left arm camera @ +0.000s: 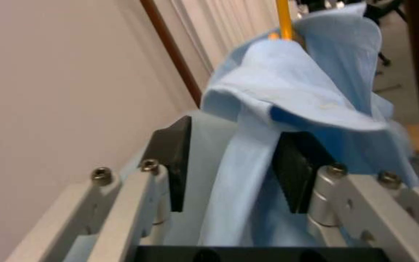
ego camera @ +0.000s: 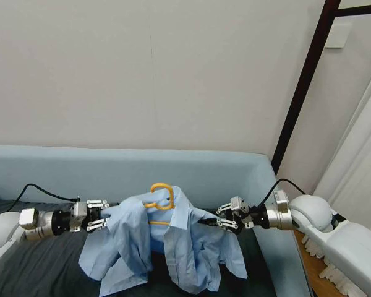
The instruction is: Pick up the clothes from the sofa and hang them on the clothes hanger.
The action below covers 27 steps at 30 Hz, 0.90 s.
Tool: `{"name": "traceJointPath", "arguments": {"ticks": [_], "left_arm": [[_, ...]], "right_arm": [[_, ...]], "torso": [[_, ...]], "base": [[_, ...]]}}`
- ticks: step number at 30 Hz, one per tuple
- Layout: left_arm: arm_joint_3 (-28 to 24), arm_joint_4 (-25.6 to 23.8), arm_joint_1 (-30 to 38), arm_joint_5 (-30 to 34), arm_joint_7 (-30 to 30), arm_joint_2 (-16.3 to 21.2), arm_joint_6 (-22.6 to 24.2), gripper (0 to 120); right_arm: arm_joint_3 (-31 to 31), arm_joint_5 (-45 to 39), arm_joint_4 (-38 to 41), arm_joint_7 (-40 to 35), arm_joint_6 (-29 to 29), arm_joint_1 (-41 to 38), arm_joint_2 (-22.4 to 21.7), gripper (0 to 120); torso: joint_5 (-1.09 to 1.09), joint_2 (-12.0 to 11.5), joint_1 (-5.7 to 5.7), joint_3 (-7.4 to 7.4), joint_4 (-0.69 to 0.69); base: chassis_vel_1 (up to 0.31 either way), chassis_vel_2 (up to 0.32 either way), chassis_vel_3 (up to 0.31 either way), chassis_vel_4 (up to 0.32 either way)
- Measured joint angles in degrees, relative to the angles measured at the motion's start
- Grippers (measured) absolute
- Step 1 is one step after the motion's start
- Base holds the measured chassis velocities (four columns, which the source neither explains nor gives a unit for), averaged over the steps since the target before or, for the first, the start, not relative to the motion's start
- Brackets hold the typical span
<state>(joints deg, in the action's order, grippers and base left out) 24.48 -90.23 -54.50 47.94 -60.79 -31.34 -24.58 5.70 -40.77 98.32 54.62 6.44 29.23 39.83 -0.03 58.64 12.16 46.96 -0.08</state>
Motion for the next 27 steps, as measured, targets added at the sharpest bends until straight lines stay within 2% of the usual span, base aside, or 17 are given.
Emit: {"name": "traceJointPath", "arguments": {"ticks": [1, 4, 5, 9, 10, 14, 15, 16, 18, 19, 20, 25, 27], "left_arm": [[0.0, 0.0, 0.0, 0.0, 0.0, 0.0, 0.0, 46], [0.81, -1.16, 0.29, 2.99, 4.82, 0.7, -1.78, 61], [0.81, -1.16, 0.29, 2.99, 4.82, 0.7, -1.78, 61], [1.06, -1.86, 0.54, 6.48, 9.65, 1.04, -3.07, 77], [1.06, -1.86, 0.54, 6.48, 9.65, 1.04, -3.07, 77], [1.37, -1.86, 0.05, 6.56, 12.45, 0.78, -3.78, 94], [1.37, -1.86, 0.05, 6.56, 12.45, 0.78, -3.78, 94], [1.53, -1.98, -0.61, 6.14, 14.61, 0.25, -4.07, 99], [1.63, -2.52, -1.59, 5.84, 18.33, -0.53, -4.28, 100], [1.63, -2.52, -1.59, 5.84, 18.33, -0.53, -4.28, 100], [1.69, -3.53, -2.88, 5.95, 23.36, -1.71, -4.31, 100], [1.66, -5.38, -4.67, 6.28, 29.03, -3.19, -4.12, 100], [1.6, -5.53, -4.79, 6.28, 29.47, -3.31, -4.04, 100]], "right_arm": [[0.0, 0.0, 0.0, 0.0, 0.0, 0.0, 0.0, 7], [-1.26, -2.5, -0.03, -2.43, -0.08, -1.21, 0.28, 7], [-1.26, -2.5, -0.03, -2.43, -0.08, -1.21, 0.28, 7], [-2.25, -4.67, 0.09, -4.33, -0.13, -4.15, -0.09, 7], [-2.25, -4.67, 0.09, -4.33, -0.13, -4.15, -0.09, 7], [-2.78, -8.24, -0.03, -6.2, 0.28, -8.58, -0.81, 7], [-2.78, -8.24, -0.03, -6.2, 0.28, -8.58, -0.81, 7], [-2.8, -9.08, -0.22, -6.66, 0.59, -10.22, -1.11, 7], [-2.8, -9.45, -0.41, -7.03, 0.84, -11.66, -1.42, 7], [-2.8, -9.45, -0.41, -7.03, 0.84, -11.66, -1.42, 7], [-2.62, -9.49, -0.64, -7.47, 1.14, -13.44, -1.91, 7], [-2.25, -9.82, -1.36, -7.41, 1.93, -17.07, -2.44, 7], [-2.02, -10.05, -1.53, -7.29, 2.1, -17.94, -2.62, 7]], "torso": [[0.0, 0.0, 0.0, 0.0, 0.0], [0.02, 0.0, 0.0, 0.0, 0.01], [0.02, 0.0, 0.0, 0.0, 0.01], [0.0, 0.0, 0.0, 0.0, 0.0], [0.0, 0.0, 0.0, 0.0, 0.0], [0.0, 0.0, 0.0, 0.0, 0.01], [0.0, 0.0, 0.0, 0.0, 0.01], [0.0, 0.0, 0.0, 0.0, 0.01], [-0.01, 0.0, 0.0, 0.0, 0.01], [-0.01, 0.0, 0.0, 0.0, 0.01], [0.0, 0.0, 0.0, 0.0, 0.01], [0.01, 0.0, 0.0, 0.0, 0.01], [0.0, 0.0, 0.0, 0.0, 0.01]], "base": [[0.0, 0.0, 0.0, 0.0], [0.0, 0.0, 0.0, 0.0], [0.0, 0.0, 0.0, 0.0], [0.0, 0.0, 0.0, 0.0], [0.0, 0.0, 0.0, 0.0], [0.0, 0.0, 0.0, 0.0], [0.0, 0.0, 0.0, 0.0], [0.0, 0.0, 0.0, 0.0], [0.0, 0.0, 0.0, 0.0], [0.0, 0.0, 0.0, 0.0], [0.0, 0.0, 0.0, 0.0], [0.0, 0.0, 0.0, 0.0], [0.0, 0.0, 0.0, 0.0]]}}
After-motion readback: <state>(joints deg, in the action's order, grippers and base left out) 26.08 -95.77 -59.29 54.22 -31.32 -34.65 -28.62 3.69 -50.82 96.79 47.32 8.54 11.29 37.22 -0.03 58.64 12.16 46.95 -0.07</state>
